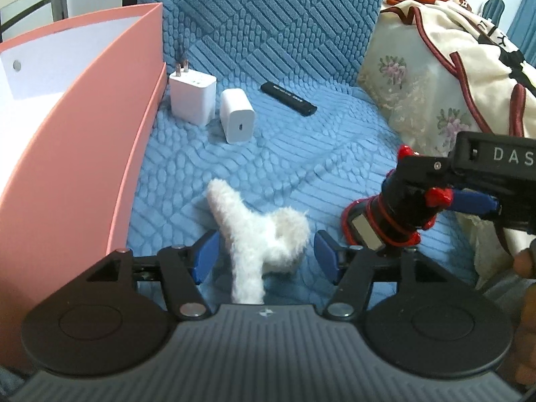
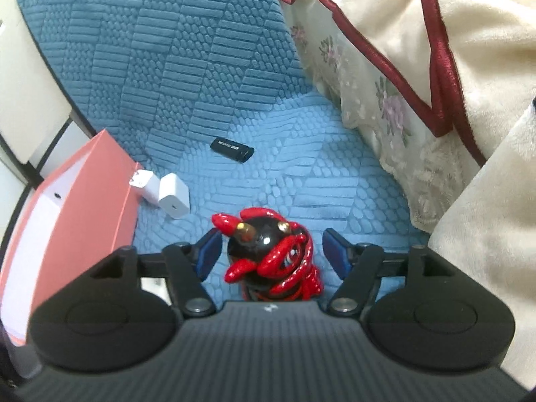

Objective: Organize rigid objects
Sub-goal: 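Carry the plush in the left tool and figurine in the right tool toward the pink box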

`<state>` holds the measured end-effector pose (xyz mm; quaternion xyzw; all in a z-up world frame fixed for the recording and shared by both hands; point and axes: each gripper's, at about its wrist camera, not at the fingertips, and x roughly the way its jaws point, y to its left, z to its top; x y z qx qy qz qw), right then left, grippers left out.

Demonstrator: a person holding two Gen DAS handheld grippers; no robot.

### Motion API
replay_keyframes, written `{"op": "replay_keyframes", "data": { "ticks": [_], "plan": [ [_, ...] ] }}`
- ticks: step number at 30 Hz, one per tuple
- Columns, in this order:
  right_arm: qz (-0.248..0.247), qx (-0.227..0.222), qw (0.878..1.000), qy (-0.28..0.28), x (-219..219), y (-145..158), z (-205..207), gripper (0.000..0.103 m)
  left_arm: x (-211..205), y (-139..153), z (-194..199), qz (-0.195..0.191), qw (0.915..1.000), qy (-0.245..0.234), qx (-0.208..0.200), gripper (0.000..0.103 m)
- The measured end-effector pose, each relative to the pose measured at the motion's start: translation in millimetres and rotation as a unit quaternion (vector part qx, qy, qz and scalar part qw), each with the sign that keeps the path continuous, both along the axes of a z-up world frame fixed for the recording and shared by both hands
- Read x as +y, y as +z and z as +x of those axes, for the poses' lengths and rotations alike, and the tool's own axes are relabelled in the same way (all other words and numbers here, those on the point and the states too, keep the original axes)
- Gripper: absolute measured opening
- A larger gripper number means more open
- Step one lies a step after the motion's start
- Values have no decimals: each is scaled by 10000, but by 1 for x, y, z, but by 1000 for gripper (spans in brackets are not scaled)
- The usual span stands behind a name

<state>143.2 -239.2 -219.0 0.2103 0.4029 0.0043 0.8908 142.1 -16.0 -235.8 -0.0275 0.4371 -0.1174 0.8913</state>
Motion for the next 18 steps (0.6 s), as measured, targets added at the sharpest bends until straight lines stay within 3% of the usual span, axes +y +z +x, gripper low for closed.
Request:
{"op": "replay_keyframes", "data": {
  "ticks": [5,10,18],
  "plan": [
    [-31,185,9998,12,3,-8,7,70,0,-12,8,117,9999,-69,-29,68],
    [-306,192,9992,175,13,-10,13,62,4,-17,17,-45,9999,-151,-39,64],
    [-581,178,9976,328,20,-4,9,62,10,-5,17,-297,9995,-68,-57,60]
  ]
}}
